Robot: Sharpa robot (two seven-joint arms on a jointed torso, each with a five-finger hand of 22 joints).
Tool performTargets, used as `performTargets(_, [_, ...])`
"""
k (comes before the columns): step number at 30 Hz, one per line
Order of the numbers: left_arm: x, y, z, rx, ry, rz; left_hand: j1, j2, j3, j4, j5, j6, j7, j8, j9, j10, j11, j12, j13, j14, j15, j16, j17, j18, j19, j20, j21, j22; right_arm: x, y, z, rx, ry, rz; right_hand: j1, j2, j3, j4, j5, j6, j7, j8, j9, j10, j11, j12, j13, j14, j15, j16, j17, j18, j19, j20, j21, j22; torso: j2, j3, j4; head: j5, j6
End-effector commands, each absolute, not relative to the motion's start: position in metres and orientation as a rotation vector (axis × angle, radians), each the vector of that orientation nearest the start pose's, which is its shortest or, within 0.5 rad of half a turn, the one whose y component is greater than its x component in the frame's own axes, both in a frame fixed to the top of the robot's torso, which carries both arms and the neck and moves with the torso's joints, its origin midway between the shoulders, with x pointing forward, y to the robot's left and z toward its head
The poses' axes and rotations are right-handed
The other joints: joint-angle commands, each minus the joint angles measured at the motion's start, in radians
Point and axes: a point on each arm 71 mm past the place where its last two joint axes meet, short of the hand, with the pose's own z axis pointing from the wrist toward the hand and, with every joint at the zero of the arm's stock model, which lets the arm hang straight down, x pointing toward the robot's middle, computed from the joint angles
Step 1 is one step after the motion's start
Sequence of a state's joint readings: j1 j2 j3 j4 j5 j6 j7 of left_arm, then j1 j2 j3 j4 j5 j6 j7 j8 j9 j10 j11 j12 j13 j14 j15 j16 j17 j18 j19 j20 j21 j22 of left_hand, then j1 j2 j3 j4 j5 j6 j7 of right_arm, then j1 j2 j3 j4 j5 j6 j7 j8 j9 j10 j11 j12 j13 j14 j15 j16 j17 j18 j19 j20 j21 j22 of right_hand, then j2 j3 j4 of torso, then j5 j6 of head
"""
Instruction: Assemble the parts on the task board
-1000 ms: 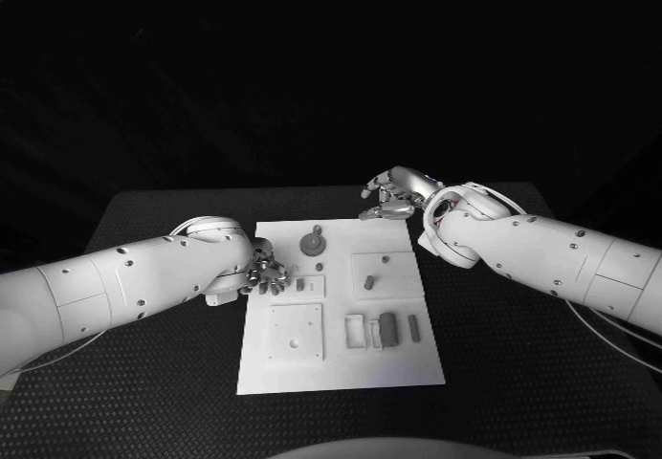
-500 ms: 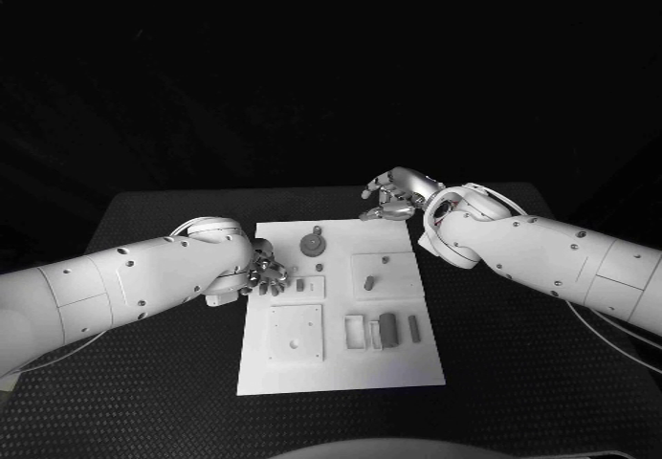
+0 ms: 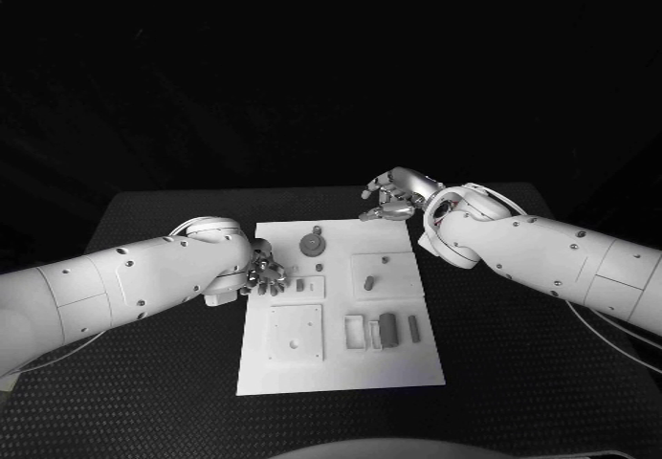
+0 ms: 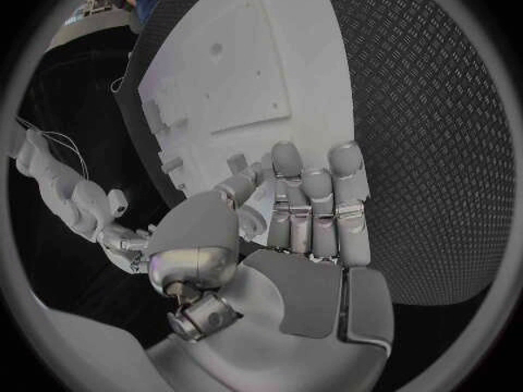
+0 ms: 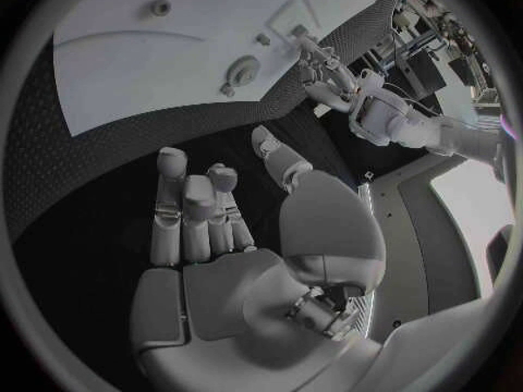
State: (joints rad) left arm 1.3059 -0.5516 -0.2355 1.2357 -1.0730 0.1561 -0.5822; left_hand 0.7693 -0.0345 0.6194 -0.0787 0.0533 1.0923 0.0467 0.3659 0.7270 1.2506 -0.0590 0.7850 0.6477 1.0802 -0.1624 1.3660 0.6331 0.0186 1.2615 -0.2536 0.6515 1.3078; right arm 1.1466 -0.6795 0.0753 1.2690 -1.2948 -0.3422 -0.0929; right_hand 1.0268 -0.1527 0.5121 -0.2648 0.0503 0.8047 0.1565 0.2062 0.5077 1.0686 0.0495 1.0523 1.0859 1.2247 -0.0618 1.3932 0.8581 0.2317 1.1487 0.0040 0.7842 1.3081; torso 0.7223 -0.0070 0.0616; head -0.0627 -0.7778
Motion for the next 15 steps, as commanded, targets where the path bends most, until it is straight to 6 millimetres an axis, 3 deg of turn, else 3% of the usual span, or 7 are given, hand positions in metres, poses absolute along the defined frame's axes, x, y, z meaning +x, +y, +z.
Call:
performTargets(1, [0.5153, 0.1654, -0.2544, -0.051, 2.392, -0.155, 0.0, -0.014, -0.001, 0.007, -0.005, -0.007, 0.004, -0.006, -0.001, -0.008, 0.001, 0.001, -0.001, -0.009, 0.003, -0.002, -0.002, 0.038, -0.008, -0.001, -0.001, 0.016, 0.5359, -0.1965, -0.189, 0.122, 1.647, 0.679, -0.008, 0.002, 0.0, 0.007, -0.002, 0.0, 0.007, 0.005, -0.001, -0.006, 0.0, 0.007, -0.001, -0.006, 0.001, -0.004, -0.001, 0.03, 0.001, -0.008, -0.006, 0.016, 0.0, 0.0, 0.0001, 0.0, -0.001])
performTargets(5, [0.515, 0.1656, -0.2548, -0.048, 2.399, -0.155, -0.012, -0.025, -0.026, 0.014, -0.004, -0.013, 0.007, -0.008, 0.0, -0.012, 0.004, 0.001, -0.002, -0.012, 0.005, -0.003, -0.003, 0.038, -0.012, 0.001, -0.003, 0.016, 0.5359, -0.1964, -0.1892, 0.121, 1.648, 0.679, -0.008, 0.001, 0.0, 0.007, -0.002, 0.0, 0.007, 0.005, -0.001, -0.007, 0.0, 0.007, -0.001, -0.006, 0.001, -0.004, -0.001, 0.03, 0.001, -0.008, -0.006, 0.016, 0.0, 0.0001, -0.0004, 0.001, -0.001])
performTargets(6, [0.5149, 0.1655, -0.2548, -0.047, 2.399, -0.155, -0.021, 0.001, -0.086, -0.015, -0.001, -0.016, 0.008, -0.009, 0.002, -0.015, 0.003, 0.002, -0.001, -0.015, 0.006, -0.003, -0.004, 0.04, -0.019, 0.002, -0.003, 0.018, 0.5359, -0.1962, -0.1891, 0.121, 1.648, 0.679, -0.008, 0.001, 0.0, 0.007, -0.002, 0.0, 0.007, 0.005, -0.001, -0.007, 0.0, 0.007, -0.001, -0.006, 0.001, -0.004, -0.002, 0.03, 0.001, -0.008, -0.006, 0.016, 0.0, 0.0003, -0.0004, 0.001, -0.001])
performTargets(7, [0.5149, 0.1655, -0.2548, -0.048, 2.399, -0.155, -0.021, 0.004, -0.089, -0.017, -0.001, -0.016, 0.006, -0.009, 0.002, -0.016, 0.003, 0.002, -0.001, -0.015, 0.005, -0.003, -0.005, 0.041, -0.02, 0.001, -0.004, 0.018, 0.5359, -0.1962, -0.1891, 0.121, 1.648, 0.679, -0.007, 0.002, 0.0, 0.006, -0.002, 0.0, 0.007, 0.005, -0.001, -0.007, 0.0, 0.007, -0.001, -0.006, 0.001, -0.004, -0.002, 0.03, 0.001, -0.008, -0.006, 0.016, 0.0, 0.0005, -0.0004, 0.001, -0.002])
performTargets(15, [0.515, 0.1654, -0.2547, -0.049, 2.397, -0.156, -0.033, -0.015, -0.115, -0.012, -0.002, -0.016, 0.005, -0.011, 0.0, -0.018, 0.003, 0.001, -0.003, -0.017, 0.004, -0.005, -0.007, 0.043, -0.022, 0.001, -0.009, 0.015, 0.5359, -0.1962, -0.1891, 0.121, 1.647, 0.68, -0.007, 0.001, 0.0, 0.006, -0.002, 0.0, 0.008, 0.005, -0.001, -0.007, 0.0, 0.007, -0.002, -0.006, 0.001, -0.004, -0.002, 0.03, 0.0, -0.008, -0.006, 0.016, 0.0, 0.001, -0.0005, 0.001, -0.003])
